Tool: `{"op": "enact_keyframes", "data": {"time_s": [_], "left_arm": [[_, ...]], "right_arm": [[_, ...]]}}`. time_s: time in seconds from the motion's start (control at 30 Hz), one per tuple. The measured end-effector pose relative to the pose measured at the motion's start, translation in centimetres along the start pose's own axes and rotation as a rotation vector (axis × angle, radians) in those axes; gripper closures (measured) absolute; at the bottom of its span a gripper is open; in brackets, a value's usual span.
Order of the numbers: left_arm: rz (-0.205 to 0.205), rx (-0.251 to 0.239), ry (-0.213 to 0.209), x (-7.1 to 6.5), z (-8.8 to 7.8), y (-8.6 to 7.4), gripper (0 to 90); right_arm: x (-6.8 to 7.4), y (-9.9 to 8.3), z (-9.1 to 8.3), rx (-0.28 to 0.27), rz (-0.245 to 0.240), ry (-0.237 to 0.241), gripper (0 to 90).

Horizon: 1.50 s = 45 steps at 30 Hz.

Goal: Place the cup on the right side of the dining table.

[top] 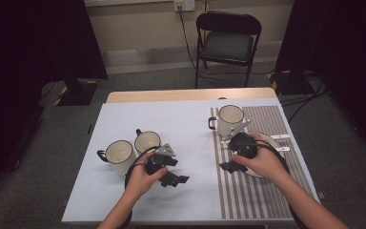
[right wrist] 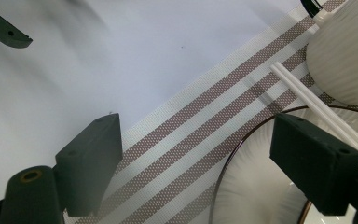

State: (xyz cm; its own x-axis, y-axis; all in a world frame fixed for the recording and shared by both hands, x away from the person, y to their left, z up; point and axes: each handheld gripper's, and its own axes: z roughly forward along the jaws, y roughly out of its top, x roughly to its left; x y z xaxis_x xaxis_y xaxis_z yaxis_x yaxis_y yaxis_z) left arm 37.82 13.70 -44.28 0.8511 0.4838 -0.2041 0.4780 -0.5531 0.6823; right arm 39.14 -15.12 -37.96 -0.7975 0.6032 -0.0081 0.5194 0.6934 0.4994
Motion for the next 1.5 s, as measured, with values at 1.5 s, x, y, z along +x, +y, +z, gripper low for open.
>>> {"op": "enact_keyframes", "data": {"time_s": [1.5], "left_arm": [[-0.004,0.014,-0.006,0.0,-1.0,-2.1,18.0]], "right_arm": [[1.3,-2.5,0.7,-0.010,0.001,0.052,16.1]]}}
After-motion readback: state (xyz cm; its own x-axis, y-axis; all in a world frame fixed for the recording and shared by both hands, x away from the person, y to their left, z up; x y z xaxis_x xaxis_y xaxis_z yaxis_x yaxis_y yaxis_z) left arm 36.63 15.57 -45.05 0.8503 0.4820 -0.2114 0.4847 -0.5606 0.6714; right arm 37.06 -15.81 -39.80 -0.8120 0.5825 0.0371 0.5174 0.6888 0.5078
